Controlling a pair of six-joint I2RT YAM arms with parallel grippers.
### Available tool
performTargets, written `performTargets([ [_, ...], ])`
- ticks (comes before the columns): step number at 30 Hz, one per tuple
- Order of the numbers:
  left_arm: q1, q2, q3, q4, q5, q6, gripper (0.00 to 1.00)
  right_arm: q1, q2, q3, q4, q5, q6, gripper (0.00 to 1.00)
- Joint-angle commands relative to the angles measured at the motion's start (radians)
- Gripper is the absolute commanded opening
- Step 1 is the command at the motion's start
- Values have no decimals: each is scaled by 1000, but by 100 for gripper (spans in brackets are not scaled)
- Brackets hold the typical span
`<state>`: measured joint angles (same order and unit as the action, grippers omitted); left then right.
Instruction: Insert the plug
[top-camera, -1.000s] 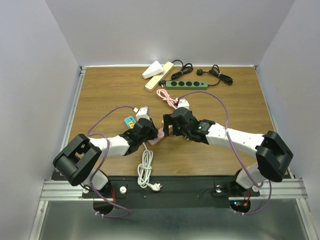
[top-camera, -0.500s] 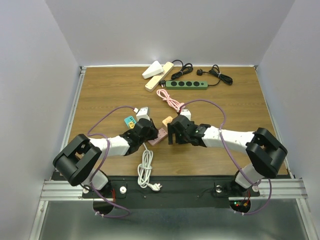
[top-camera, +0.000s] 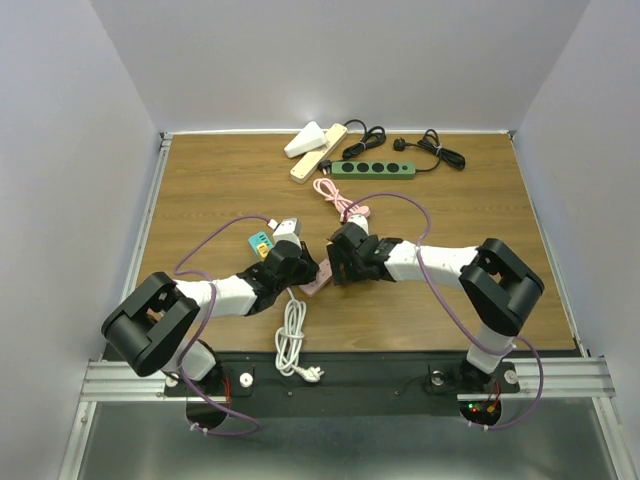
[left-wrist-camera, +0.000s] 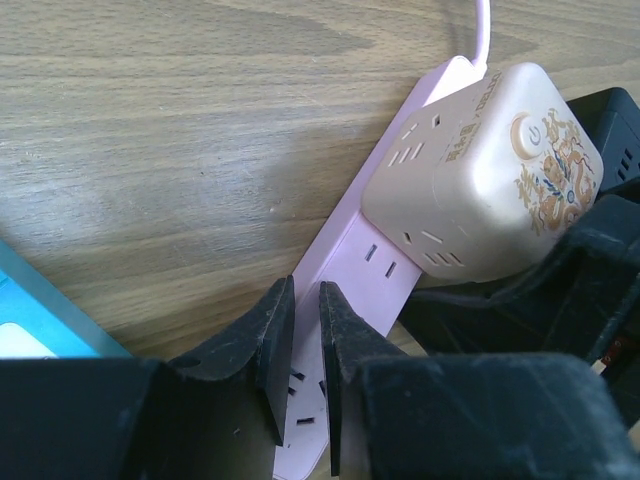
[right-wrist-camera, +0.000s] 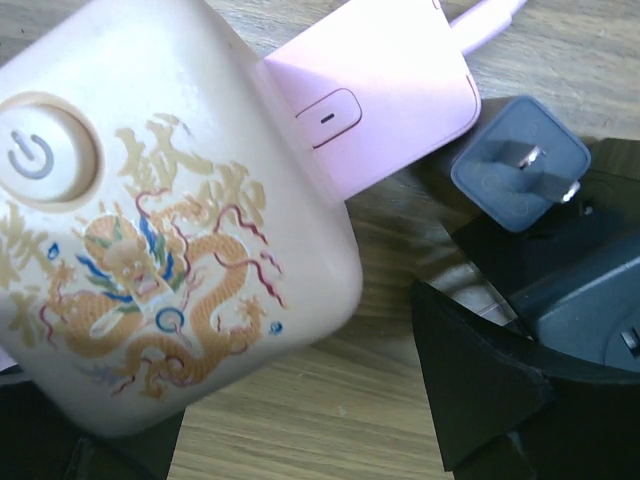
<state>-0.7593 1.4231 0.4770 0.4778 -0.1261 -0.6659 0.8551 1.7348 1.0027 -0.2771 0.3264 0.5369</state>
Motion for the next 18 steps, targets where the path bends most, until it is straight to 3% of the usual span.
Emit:
performTargets([
  [1, -48, 8, -37, -131, 169, -14, 25, -73, 46, 100, 173, 60, -20, 87],
  [18, -32, 121, 166, -202, 135, 52, 35, -183, 316, 464, 204, 25, -121, 86],
])
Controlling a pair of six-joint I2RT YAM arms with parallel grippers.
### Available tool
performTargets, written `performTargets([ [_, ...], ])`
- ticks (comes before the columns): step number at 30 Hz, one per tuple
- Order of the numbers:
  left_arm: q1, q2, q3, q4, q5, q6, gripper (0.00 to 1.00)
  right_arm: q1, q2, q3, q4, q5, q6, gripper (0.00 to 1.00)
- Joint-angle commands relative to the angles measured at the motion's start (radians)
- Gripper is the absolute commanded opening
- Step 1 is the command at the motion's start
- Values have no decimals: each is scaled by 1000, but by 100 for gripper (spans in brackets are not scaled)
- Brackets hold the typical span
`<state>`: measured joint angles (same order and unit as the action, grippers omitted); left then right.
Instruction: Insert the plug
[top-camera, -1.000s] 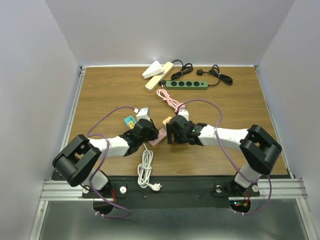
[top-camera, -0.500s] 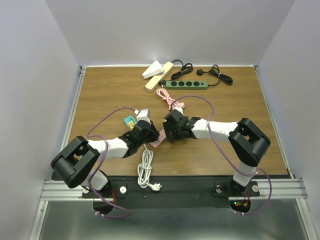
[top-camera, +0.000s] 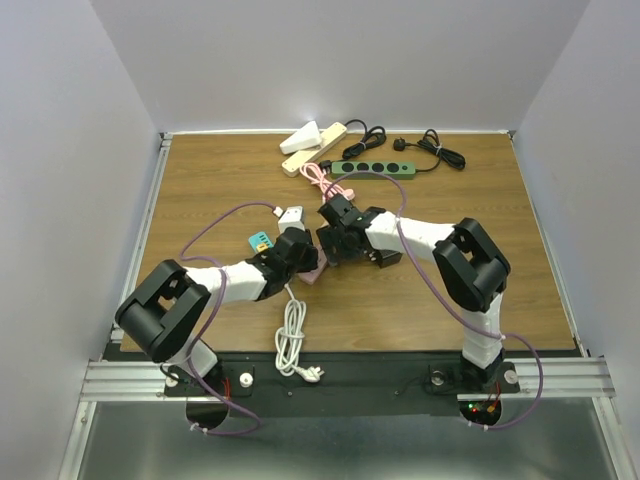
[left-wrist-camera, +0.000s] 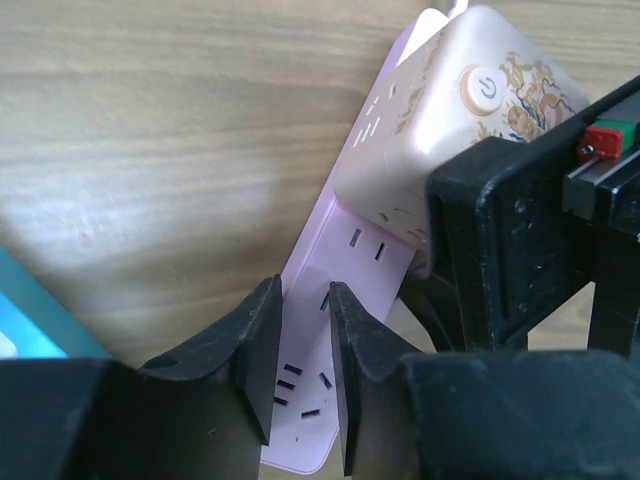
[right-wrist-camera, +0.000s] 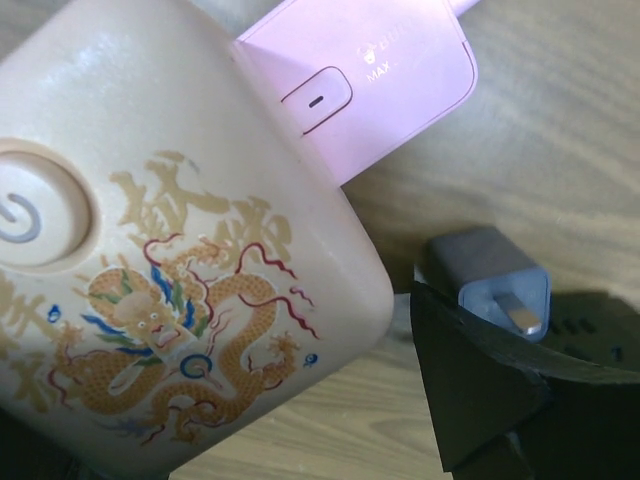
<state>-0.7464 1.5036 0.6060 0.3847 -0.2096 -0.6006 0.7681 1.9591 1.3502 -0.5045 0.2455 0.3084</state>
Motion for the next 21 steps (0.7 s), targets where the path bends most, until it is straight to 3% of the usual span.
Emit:
performTargets([
  [1, -33, 50, 53, -109, 217, -2, 35, -110, 99, 145, 431, 100, 104, 86],
  [9, 33, 35, 97, -124, 219, 39, 38, -133, 40, 153, 419, 34, 35, 88],
  [21, 67, -52, 120, -179, 219, 102, 56, -133, -370, -154, 325, -173, 44, 97],
])
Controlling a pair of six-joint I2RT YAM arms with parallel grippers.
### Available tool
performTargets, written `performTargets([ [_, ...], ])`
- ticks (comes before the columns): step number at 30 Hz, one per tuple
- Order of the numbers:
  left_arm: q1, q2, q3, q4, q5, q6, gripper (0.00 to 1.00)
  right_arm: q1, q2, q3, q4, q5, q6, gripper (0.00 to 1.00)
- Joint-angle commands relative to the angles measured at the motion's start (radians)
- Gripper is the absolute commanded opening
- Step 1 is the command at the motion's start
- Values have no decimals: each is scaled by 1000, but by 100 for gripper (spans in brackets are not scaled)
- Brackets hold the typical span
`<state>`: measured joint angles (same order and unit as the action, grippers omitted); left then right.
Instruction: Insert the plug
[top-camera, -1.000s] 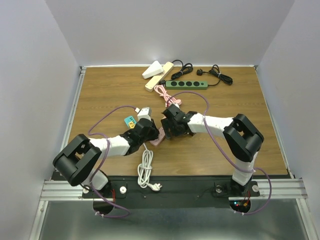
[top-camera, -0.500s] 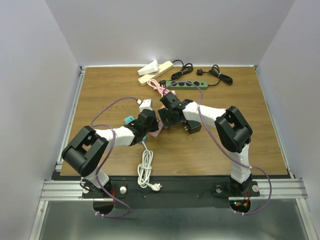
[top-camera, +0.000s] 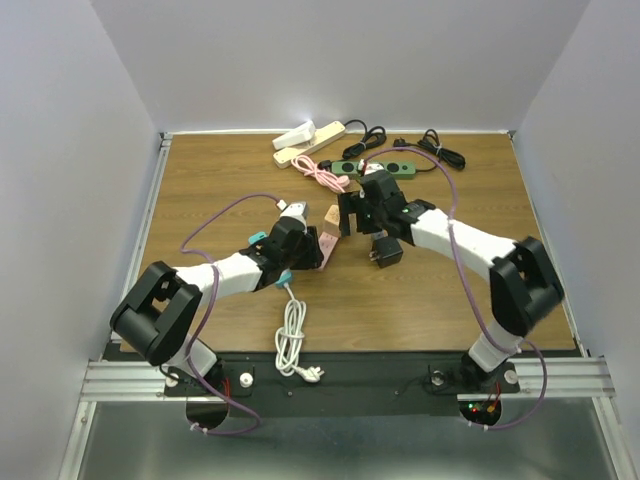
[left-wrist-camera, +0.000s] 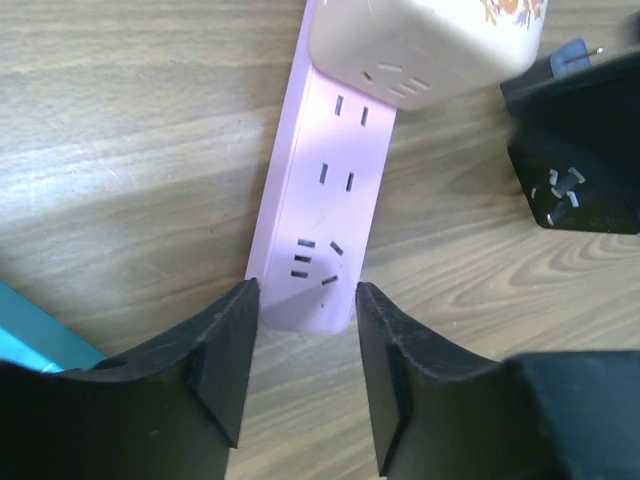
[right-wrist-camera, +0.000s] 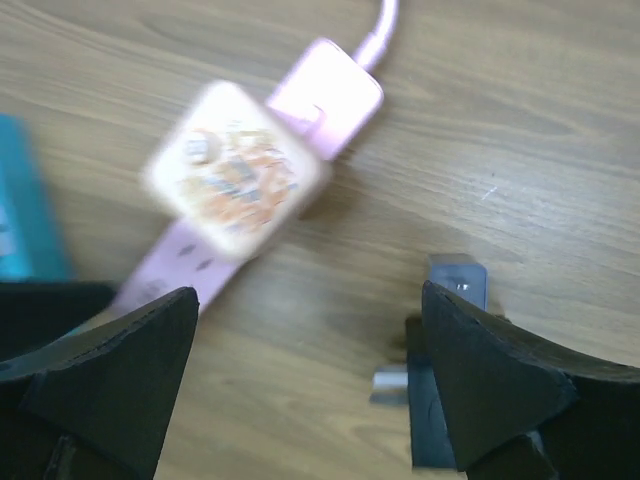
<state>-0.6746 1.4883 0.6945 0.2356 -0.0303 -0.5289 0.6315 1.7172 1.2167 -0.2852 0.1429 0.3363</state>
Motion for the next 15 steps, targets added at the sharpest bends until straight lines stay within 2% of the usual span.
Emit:
performTargets([
  [1, -5, -37, 36, -27, 40, 36, 57, 4, -154, -26, 103, -71, 17, 98],
  [7, -23, -43, 83, 30, 75, 130, 62, -3, -229, -14, 47, 61, 15, 100],
  [12, -86, -46, 183, 41, 72, 245, 67, -116, -231, -32, 46, -3, 58, 100],
  [15, -131, -17, 256, 67, 90, 314, 76, -179, -261, -49, 47, -37, 63, 100],
])
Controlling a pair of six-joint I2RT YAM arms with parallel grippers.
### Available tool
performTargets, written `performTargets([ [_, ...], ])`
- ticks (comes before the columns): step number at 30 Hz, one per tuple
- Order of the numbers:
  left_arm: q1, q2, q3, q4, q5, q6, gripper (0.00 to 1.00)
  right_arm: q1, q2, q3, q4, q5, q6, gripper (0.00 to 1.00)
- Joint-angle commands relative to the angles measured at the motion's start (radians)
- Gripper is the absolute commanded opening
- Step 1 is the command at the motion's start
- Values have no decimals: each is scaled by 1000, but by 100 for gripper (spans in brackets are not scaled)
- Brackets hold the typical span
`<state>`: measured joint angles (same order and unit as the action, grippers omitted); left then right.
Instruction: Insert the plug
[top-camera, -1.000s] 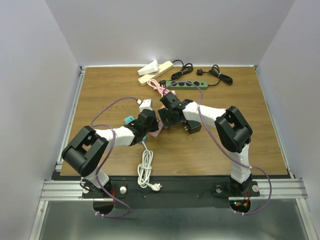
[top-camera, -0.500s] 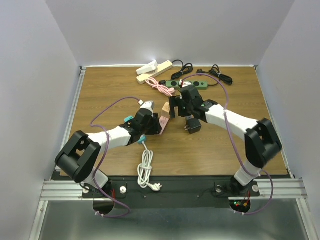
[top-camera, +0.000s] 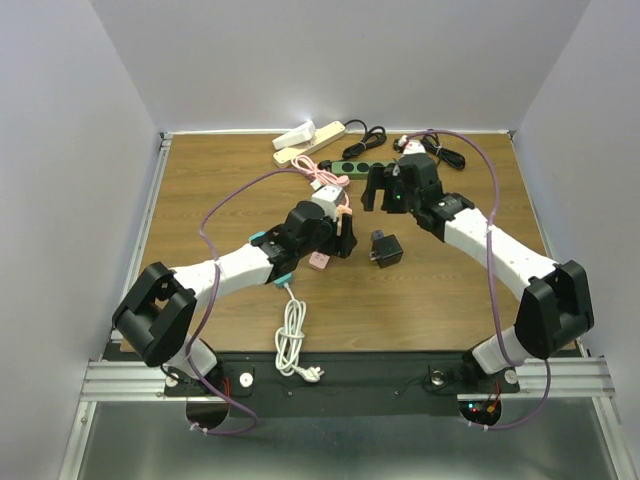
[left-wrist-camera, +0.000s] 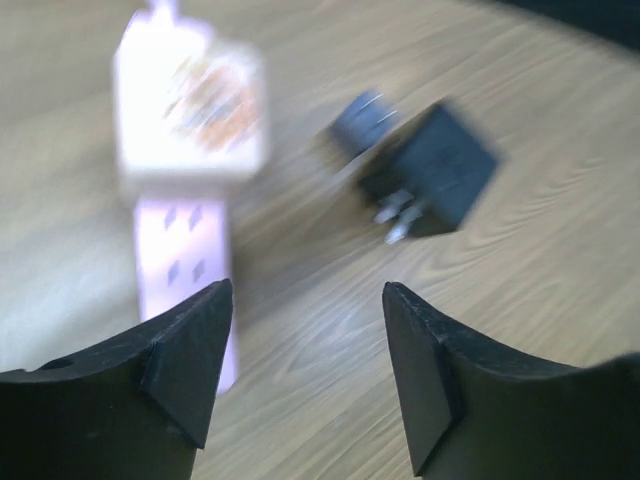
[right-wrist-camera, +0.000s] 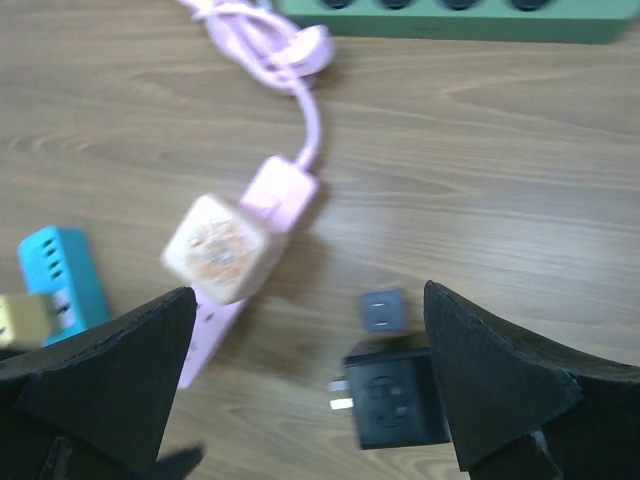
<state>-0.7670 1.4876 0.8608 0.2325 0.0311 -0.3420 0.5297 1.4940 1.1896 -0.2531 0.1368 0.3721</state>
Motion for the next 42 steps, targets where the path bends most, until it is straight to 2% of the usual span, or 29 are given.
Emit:
performTargets([
  [1, -49, -4, 104, 83, 35, 145, 77, -95, -47, -27, 14, -48, 28, 100],
  [7, -130, 160, 214, 126, 67, 260, 80, -227, -132, -74, 14, -175, 54, 100],
  [13, -138, 313, 310, 145, 142, 337, 82, -307, -190, -107, 14, -270, 76, 100],
  [19, -140, 375, 325, 179, 87, 414, 84, -393, -248, -124, 14, -345, 79, 100],
  [24, -141, 396, 322, 195, 72, 442, 85, -410, -250, -134, 14, -387, 74, 100],
  [36, -160, 473, 331, 215, 136, 443, 83, -432, -256, -145, 14, -410, 76, 100],
  [37, -160, 479, 339, 215, 144, 440, 78, -433, -261, -147, 14, -413, 76, 100],
  [38, -160, 485, 342, 214, 150, 440, 78, -433, -262, -148, 15, -414, 77, 100],
  [39, -160, 487, 343, 214, 153, 426, 56, -435, -265, -148, 14, -416, 79, 100],
  [41, -160, 481, 339, 215, 159, 416, 38, -438, -278, -148, 11, -424, 83, 100],
  [42, -160, 473, 334, 217, 164, 414, 21, -438, -281, -148, 11, -427, 85, 100],
])
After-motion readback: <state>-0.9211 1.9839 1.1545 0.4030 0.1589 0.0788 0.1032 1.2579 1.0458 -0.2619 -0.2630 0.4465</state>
